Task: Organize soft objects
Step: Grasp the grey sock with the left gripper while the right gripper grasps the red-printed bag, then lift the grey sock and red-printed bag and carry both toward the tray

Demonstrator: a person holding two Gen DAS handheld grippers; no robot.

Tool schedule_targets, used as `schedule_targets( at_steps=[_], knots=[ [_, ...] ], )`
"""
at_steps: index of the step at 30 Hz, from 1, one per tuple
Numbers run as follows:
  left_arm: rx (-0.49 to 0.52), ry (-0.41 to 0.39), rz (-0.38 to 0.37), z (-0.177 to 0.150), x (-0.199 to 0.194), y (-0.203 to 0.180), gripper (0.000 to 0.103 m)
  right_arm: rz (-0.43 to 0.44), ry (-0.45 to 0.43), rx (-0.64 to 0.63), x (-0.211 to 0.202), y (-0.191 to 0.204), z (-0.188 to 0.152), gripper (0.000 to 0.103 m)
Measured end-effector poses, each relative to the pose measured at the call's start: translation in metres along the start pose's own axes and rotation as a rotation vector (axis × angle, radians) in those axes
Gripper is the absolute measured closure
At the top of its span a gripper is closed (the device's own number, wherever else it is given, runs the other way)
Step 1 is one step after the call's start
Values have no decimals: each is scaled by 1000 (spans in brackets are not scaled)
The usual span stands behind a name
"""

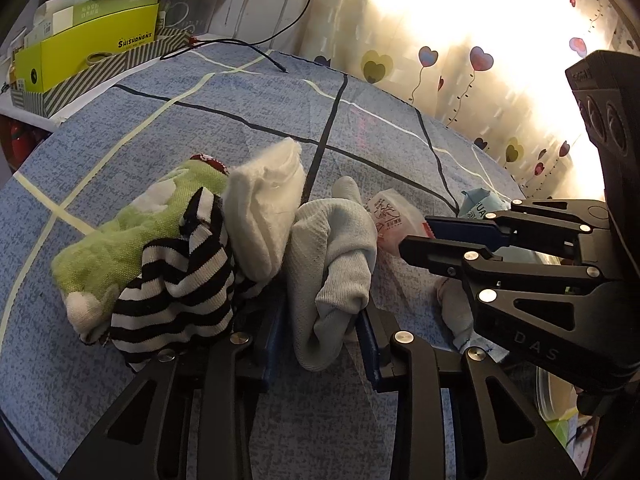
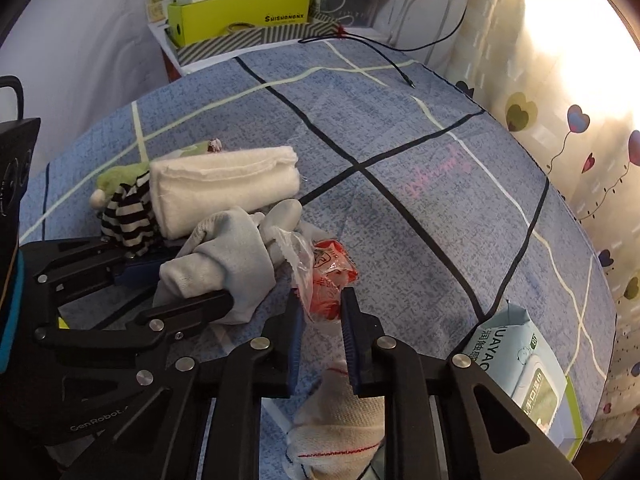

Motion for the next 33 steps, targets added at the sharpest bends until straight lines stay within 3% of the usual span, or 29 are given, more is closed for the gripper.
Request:
schedule_targets(
  at_steps=[15, 33],
  knots=[
    [33, -16, -30, -6, -14, -14, 79, -13, -104, 80, -53, -3, -16, 90],
    [98, -120, -63, -6, -85, -53, 79, -41, -307, 208, -148, 6, -60, 90]
  ],
)
Point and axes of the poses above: each gripper's, at about its wrist camera, not at the fingertips, and x roughly the way its jaws point, y to its left, z to its top, the point moved 5 cm from there along x, roughly the way its jaws point, and after that the axes turned 2 degrees about -y, right-handed, at the moved point
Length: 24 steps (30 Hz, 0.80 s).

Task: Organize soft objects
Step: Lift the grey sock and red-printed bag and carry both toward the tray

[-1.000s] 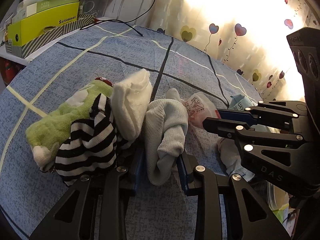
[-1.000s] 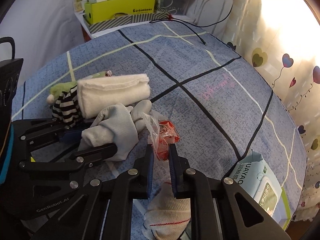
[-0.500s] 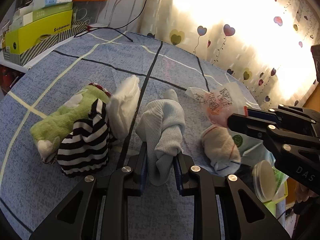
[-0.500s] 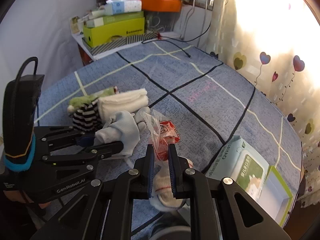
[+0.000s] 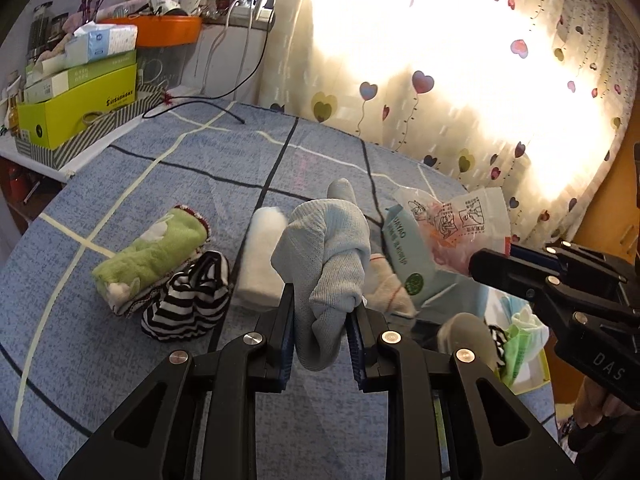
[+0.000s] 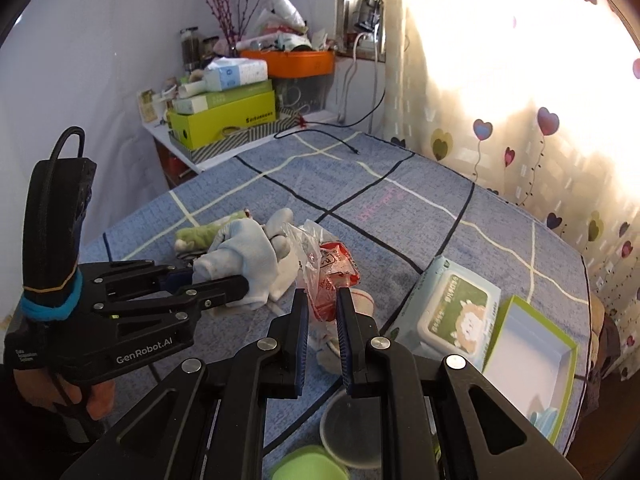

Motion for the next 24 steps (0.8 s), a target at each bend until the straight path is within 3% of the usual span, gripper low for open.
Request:
schedule_targets(
  at_steps=[24],
  knots=[
    [102, -21, -72, 7, -13, -68, 79, -63, -74, 145, -56, -48, -33, 90]
  ],
)
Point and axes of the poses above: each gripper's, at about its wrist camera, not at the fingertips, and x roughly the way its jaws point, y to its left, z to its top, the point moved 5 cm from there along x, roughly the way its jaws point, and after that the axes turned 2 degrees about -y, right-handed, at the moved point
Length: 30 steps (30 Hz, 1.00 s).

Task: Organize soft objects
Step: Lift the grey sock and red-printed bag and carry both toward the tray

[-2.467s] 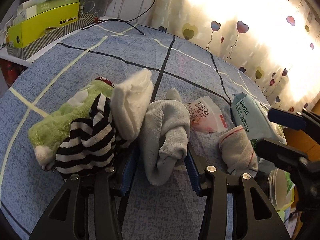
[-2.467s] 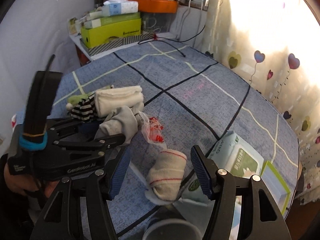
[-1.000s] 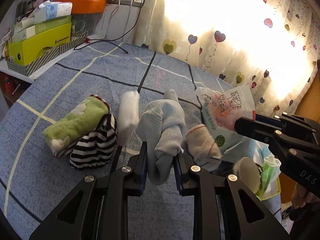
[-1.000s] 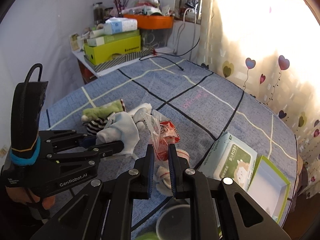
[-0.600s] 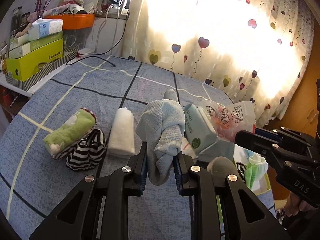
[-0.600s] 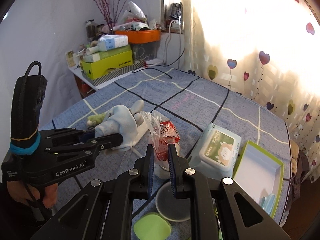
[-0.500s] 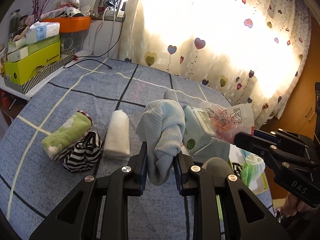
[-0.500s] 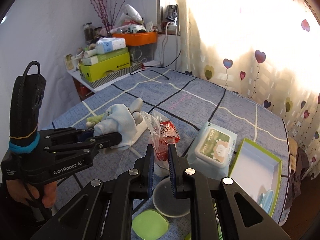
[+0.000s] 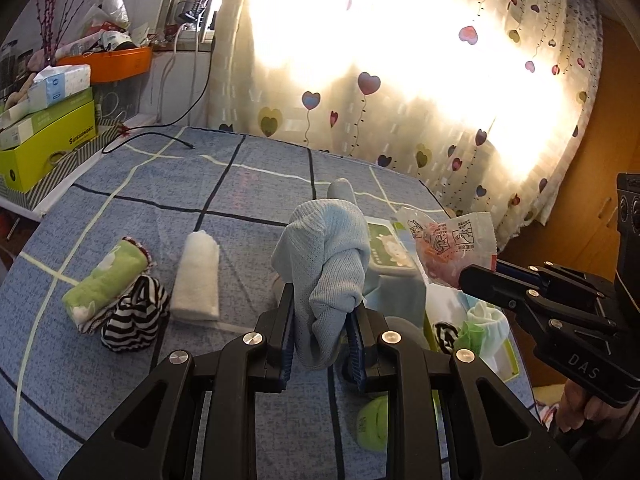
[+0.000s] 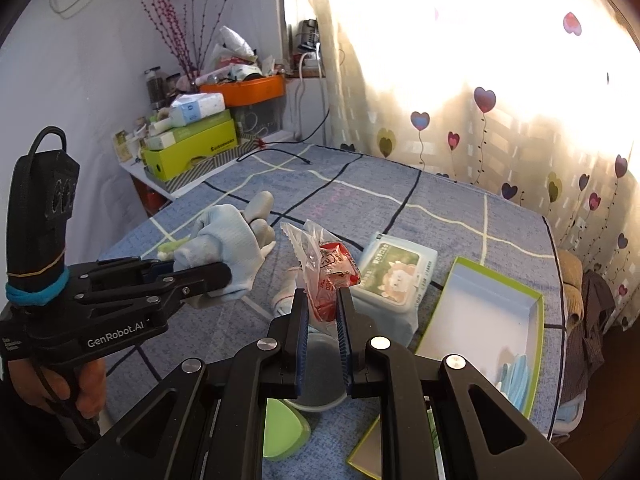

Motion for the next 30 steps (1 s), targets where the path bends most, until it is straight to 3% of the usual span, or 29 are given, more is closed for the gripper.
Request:
schedule_targets(
  at_steps=[30],
  knots=[
    [165, 93, -123, -10, 35, -107, 79, -149, -35, 195, -52, -109, -46, 90]
  ],
)
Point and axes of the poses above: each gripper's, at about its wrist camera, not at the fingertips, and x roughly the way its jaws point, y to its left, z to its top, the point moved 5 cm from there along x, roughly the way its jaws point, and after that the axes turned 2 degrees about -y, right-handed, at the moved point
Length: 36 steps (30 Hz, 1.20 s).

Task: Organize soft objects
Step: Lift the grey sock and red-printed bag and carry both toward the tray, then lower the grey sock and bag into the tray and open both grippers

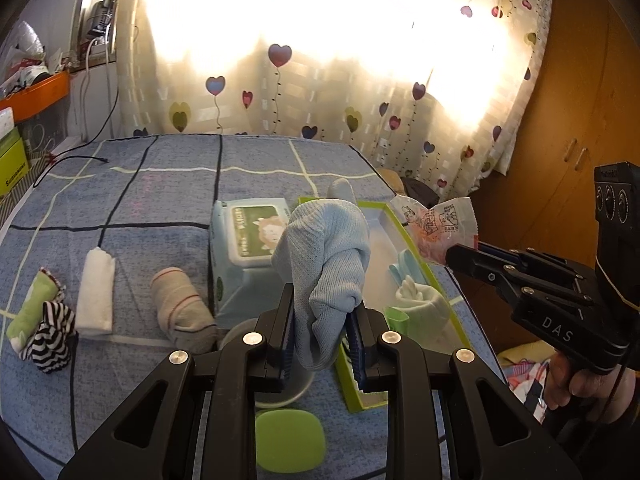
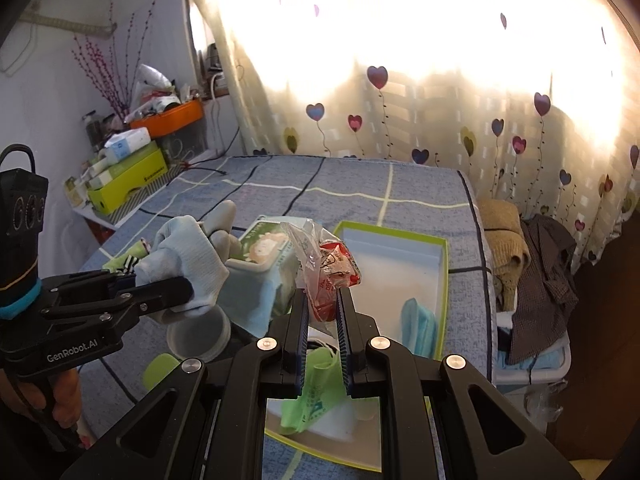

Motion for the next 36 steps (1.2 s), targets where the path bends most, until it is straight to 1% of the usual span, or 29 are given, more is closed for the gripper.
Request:
schedule_targets(
  at_steps=[13, 23, 30, 36],
  knots=[
    [42, 51, -15, -1, 26, -26, 79, 1, 13, 39, 6, -21, -10, 90],
    [50, 110, -11, -2, 52, -37, 79, 7, 38, 66, 22, -35, -17, 90],
    [49, 174, -12, -7, 76, -42, 79, -24, 71, 78, 35, -49, -25, 90],
    [55, 211, -8, -11, 91, -45, 79, -62, 111, 63, 50, -57, -32, 90]
  ],
)
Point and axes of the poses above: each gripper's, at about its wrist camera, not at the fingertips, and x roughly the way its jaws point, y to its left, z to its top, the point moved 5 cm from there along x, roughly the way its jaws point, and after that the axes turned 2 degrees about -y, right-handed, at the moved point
